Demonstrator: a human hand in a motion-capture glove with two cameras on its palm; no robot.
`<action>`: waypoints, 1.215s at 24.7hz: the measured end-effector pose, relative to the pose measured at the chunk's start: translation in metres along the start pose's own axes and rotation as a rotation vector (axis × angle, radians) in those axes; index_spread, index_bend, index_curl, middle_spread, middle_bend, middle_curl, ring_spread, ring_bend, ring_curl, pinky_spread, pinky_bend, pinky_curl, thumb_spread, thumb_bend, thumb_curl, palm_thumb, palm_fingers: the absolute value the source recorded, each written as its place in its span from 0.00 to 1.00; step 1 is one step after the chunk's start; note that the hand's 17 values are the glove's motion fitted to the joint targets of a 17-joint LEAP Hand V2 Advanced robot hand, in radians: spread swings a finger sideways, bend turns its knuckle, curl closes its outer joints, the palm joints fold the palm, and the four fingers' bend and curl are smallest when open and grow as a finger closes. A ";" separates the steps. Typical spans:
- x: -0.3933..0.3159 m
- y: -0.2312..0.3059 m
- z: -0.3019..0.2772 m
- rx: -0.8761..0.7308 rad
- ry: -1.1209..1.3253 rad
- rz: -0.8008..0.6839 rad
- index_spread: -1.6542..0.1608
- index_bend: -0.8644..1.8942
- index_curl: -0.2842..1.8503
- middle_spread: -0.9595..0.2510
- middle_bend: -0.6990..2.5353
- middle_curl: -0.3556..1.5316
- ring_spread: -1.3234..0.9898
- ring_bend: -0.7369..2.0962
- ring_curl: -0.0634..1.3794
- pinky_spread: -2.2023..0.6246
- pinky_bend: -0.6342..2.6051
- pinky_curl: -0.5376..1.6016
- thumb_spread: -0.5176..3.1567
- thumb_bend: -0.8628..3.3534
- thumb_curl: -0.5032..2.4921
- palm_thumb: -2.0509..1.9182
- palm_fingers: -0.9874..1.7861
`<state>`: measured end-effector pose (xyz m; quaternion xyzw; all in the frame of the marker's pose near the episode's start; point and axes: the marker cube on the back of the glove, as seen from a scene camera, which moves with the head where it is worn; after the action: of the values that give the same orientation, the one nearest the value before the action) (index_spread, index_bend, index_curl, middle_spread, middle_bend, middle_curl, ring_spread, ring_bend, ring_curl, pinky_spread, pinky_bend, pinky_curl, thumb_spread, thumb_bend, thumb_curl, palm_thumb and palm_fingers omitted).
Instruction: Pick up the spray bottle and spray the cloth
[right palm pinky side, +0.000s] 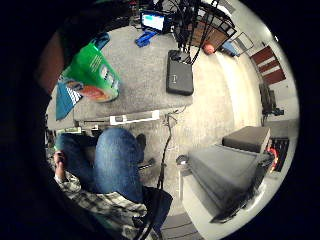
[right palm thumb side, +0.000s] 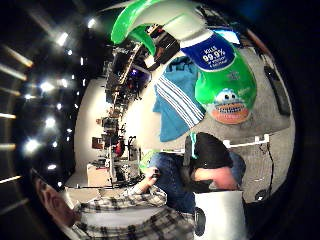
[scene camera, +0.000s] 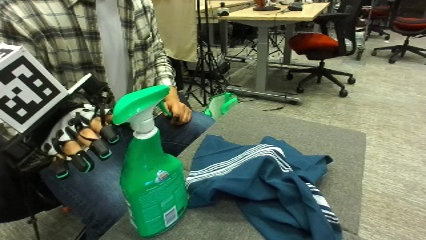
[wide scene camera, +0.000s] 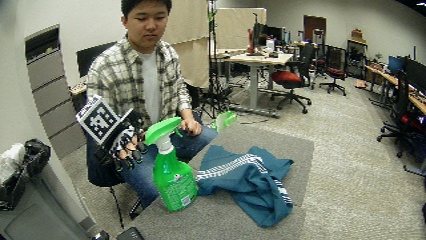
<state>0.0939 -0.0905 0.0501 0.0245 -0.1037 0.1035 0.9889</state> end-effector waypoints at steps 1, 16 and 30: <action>0.001 -0.004 0.002 0.008 -0.011 0.012 0.75 0.37 0.25 0.77 0.27 0.31 0.62 0.38 0.19 0.86 0.31 0.33 0.44 0.24 0.27 0.66 0.47; 0.000 -0.058 0.023 0.092 -0.315 0.026 0.76 0.38 0.26 0.77 0.28 0.33 0.60 0.39 0.22 0.85 0.32 0.34 0.44 0.22 0.29 0.68 0.49; -0.009 -0.078 0.042 0.301 -0.674 0.089 0.74 0.36 0.27 0.73 0.35 0.39 0.56 0.41 0.24 0.85 0.26 0.33 0.40 0.23 0.32 0.74 0.65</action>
<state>0.0934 -0.1717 0.0868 0.1976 -0.4079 0.1464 0.8793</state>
